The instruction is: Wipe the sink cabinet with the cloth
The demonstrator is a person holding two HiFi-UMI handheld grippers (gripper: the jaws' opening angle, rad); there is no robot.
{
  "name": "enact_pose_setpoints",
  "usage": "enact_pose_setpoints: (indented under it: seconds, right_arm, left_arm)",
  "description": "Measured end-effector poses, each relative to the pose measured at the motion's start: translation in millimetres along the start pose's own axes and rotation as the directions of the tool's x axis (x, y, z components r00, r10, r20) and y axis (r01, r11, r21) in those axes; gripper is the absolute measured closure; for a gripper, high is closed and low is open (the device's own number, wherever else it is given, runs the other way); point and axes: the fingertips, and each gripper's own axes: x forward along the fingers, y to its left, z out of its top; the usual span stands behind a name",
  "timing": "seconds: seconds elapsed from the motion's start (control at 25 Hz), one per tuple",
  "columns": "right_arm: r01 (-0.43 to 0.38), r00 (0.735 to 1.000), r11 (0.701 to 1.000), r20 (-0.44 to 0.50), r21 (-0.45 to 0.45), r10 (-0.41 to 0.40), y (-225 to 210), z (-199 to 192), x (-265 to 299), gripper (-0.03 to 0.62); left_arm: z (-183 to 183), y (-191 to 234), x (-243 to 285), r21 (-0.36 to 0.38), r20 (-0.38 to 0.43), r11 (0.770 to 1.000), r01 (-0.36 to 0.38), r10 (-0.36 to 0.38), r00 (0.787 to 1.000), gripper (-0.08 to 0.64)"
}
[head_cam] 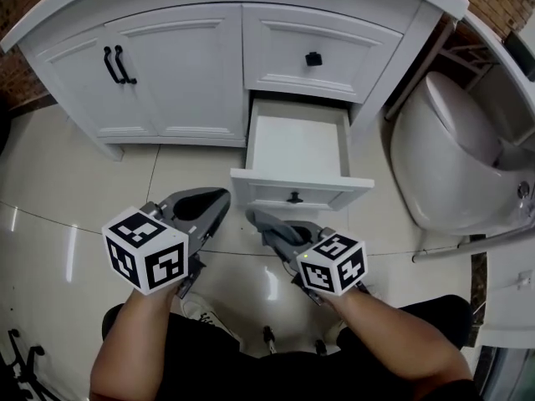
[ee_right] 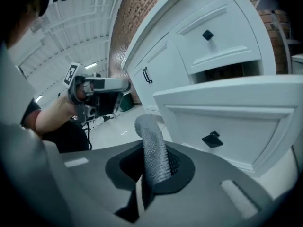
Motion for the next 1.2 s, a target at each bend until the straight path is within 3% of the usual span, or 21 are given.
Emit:
enact_pose_setpoints:
  seconds: [0.28,0.52,0.88,1.2]
  right_arm:
    - [0.037,0.999,0.990,0.003,0.136,-0.038,-32.6,-5.9,46.6,0.568]
    - [0.024,0.998,0.996,-0.060,0.088,-0.018,-34.2,-21.1,67.1,0.568]
    - [0.120,0.990,0.981,-0.093,0.152,-0.107,-80.4,-51.9,37.5,0.568]
    - [0.194,0.980,0.962,-0.076,0.191,-0.182,-112.4,-62.1,-0.6,0.568]
  left_arm:
    - [-42.3,-14.3,19.9,-0.003,-0.138,0.997,0.071,-0.071,0.988,0.558]
    - [-47.7,-19.7,35.5,-0.018,-0.170,0.994,0.112,-0.113,0.979,0.558]
    - [-68.0,-35.7,57.9,-0.005,-0.241,0.989,0.151,-0.147,0.959,0.558]
    - [-68.0,-46.6,73.4,-0.022,-0.238,0.985,0.169,-0.169,0.956,0.558]
